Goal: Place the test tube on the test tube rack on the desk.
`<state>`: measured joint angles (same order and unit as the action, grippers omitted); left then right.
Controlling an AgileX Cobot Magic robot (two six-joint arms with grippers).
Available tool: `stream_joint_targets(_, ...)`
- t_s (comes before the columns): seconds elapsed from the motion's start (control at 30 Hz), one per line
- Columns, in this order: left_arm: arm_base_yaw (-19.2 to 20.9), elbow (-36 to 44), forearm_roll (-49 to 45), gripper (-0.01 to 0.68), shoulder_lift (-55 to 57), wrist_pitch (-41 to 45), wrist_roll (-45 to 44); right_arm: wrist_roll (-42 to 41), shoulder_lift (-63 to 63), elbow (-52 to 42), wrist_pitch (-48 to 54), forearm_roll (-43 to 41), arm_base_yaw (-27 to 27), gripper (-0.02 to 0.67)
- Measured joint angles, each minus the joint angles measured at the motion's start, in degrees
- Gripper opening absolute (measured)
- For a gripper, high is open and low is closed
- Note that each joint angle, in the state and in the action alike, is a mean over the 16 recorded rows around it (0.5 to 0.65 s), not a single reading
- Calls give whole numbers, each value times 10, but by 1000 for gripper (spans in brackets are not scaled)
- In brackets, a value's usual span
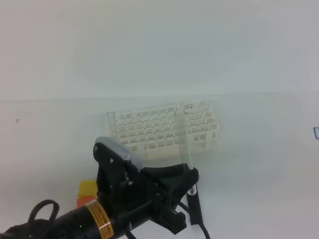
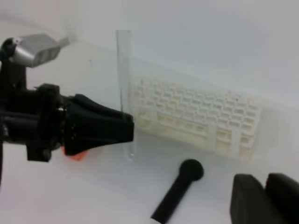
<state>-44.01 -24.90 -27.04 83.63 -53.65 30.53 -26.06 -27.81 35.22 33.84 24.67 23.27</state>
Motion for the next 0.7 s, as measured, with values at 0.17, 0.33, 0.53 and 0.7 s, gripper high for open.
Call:
stream_joint_targets(0.17, 0, 1, -20, 75, 0, -50, 25, -82, 0, -26, -37, 117, 0, 87)
stream_joint_targets(0.33, 0, 1, -63, 75, 3, -87, 34, -210, -9, -46, -53, 249, 0, 87)
stream_joint_targets(0.53, 0, 1, -143, 89, 8, -100, 40, -373, -47, -58, -43, 402, 0, 94)
stream_joint_targets(0.7, 0, 0, -200, 109, 13, -95, 45, -474, -101, -60, -18, 504, 0, 137)
